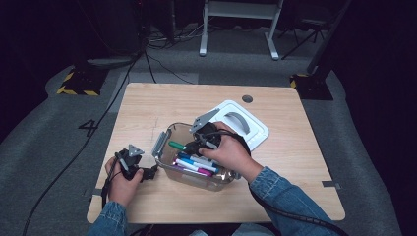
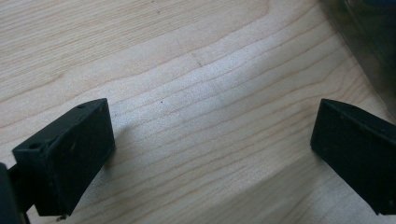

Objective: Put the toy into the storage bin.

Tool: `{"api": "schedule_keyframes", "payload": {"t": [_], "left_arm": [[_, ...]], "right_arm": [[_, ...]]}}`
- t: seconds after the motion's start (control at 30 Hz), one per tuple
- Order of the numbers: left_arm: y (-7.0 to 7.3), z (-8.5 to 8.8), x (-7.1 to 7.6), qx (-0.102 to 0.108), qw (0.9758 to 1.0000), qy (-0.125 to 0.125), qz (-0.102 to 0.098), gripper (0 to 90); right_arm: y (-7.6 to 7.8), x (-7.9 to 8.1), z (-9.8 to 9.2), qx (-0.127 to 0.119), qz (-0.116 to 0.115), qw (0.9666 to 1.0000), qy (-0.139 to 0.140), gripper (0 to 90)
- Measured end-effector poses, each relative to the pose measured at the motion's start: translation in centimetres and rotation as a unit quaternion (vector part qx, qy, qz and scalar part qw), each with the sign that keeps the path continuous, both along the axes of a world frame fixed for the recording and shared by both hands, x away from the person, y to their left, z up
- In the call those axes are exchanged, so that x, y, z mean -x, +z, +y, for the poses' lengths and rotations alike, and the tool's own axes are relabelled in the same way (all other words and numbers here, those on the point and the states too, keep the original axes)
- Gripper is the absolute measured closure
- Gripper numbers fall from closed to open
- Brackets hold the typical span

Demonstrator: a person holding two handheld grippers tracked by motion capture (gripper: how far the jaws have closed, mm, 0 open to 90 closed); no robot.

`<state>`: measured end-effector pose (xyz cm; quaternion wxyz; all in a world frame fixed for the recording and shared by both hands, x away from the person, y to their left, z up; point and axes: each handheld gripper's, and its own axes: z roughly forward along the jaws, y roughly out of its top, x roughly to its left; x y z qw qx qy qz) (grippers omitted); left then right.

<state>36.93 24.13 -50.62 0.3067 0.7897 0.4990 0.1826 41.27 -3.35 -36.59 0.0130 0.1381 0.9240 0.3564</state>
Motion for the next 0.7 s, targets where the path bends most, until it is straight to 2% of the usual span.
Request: {"api": "schedule_keyframes", "payload": {"t": [0.23,0.4,0.63,0.7], "left_arm": [[0.0,0.0,-0.1,0.000,1.0000,0.001,0.001,0.1],[0.0,0.0,-0.1,0.000,1.0000,0.000,0.001,0.0],[0.0,-0.1,0.0,-0.001,1.0000,0.002,0.000,0.2],[0.0,-0.1,0.0,-0.001,1.0000,0.002,0.000,0.1]], "right_arm": [[-1.9,-0.2,1.0,0.025,0.015,0.9996,0.003,77.5],[-3.3,0.0,1.8,0.052,0.030,0.9981,0.016,77.5],[-4.9,-0.3,2.5,0.097,0.063,0.9931,0.021,77.4],[-5.2,-0.5,2.5,0.102,0.078,0.9915,0.019,77.2]]}}
